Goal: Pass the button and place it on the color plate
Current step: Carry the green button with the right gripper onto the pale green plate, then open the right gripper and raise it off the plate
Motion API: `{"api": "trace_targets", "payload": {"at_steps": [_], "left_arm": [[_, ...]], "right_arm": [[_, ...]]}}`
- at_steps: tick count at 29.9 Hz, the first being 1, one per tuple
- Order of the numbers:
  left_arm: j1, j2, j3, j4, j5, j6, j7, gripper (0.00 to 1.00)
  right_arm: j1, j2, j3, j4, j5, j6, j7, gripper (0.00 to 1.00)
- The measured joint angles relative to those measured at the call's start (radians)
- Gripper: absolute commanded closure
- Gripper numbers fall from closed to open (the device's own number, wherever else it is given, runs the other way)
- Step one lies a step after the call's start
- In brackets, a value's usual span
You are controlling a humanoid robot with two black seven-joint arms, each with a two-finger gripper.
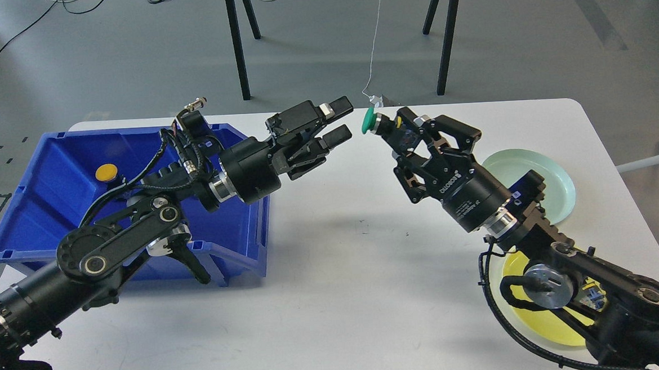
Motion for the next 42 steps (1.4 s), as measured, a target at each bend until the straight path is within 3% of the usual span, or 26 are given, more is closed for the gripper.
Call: {"api": "trace_targets", "payload": {"at_steps": [8,14,26,32,38,42], "left_arm": [[0.002,-0.001,0.001,0.001,-0.004,-0.001,0.0,0.21],[0.002,-0.001,0.001,0.001,-0.004,0.0,0.0,0.21],[0.002,-0.002,0.001,0.003,-0.004,0.0,0.0,0.2],[0.002,-0.003,0.001,0.007,-0.004,0.0,0.0,0.2],[0.002,-0.003,0.001,0.007,-0.004,0.0,0.0,0.2],[0.002,-0.003,0.001,0.007,-0.004,0.0,0.0,0.2]], "right_arm": [[0.026,-0.14,-0.034,-0.398,-0.088,-0.035,0.0,0.99],[0.086,-0.143,-0.17,-0.502,-0.177,-0.15,0.0,0.98],[0.171,-0.124,-0.363,-0.517,-0.184,-0.284,0.0,0.6],[0.171,-0.124,-0.365,-0.544,-0.181,-0.286,0.0,0.55],[0.168,-0.12,-0.369,-0.555,-0.181,-0.286,0.0,0.42],[0.168,-0.117,-0.37,-0.556,-0.178,-0.286,0.0,0.21]]}}
